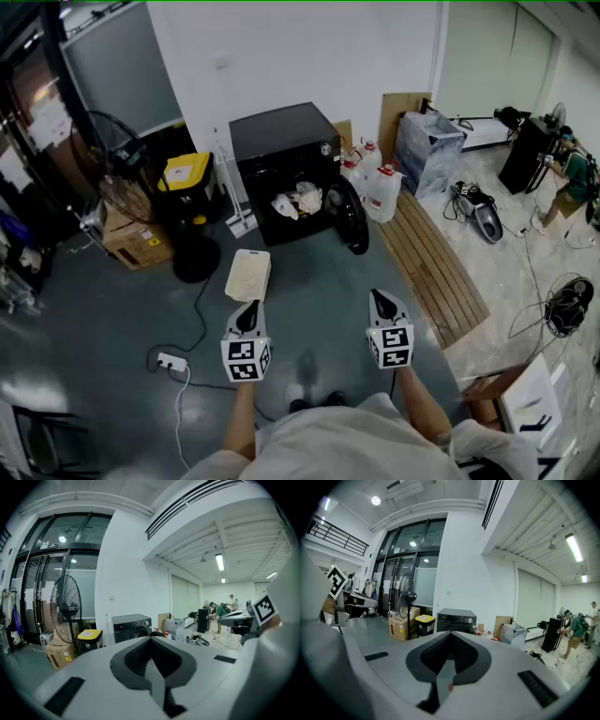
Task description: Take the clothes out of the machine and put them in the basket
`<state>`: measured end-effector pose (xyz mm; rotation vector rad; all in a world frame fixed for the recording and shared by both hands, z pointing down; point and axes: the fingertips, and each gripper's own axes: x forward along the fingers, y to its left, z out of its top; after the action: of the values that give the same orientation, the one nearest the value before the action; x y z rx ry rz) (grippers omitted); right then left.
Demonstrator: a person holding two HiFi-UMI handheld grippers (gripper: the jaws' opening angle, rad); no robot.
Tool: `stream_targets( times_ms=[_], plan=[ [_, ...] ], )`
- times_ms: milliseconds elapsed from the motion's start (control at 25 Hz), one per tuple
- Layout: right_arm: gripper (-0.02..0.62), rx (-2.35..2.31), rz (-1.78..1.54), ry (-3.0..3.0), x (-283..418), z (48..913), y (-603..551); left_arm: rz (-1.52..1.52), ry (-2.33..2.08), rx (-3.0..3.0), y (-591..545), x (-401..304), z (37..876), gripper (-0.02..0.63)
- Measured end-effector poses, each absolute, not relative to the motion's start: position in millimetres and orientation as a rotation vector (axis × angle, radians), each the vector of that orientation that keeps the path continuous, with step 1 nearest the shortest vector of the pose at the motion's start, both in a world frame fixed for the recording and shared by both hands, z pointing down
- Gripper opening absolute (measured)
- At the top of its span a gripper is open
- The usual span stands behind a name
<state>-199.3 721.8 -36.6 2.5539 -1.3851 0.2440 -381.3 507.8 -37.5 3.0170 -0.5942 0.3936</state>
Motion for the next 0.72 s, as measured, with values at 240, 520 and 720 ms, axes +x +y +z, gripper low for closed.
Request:
stream_targets(
  times_ms=[240, 520, 720],
  plan=[
    [0.023, 2.544, 0.242, -1.399, -195.1, -33.1, 729.3, 0.397, -0.600, 3.032, 518.8, -373.8, -37.4, 0.018],
    [0.023, 2.535, 0.232, -1.449, -191.3, -34.4, 729.7, 0.411, -0.632, 3.022, 528.4, -372.1, -34.1, 0.020],
    [0.023, 2.530, 0.228, -1.462, -179.6, -30.4, 736.3, 0.405, -0.661, 3.013, 537.7, -363.2, -31.5, 0.018]
  ],
)
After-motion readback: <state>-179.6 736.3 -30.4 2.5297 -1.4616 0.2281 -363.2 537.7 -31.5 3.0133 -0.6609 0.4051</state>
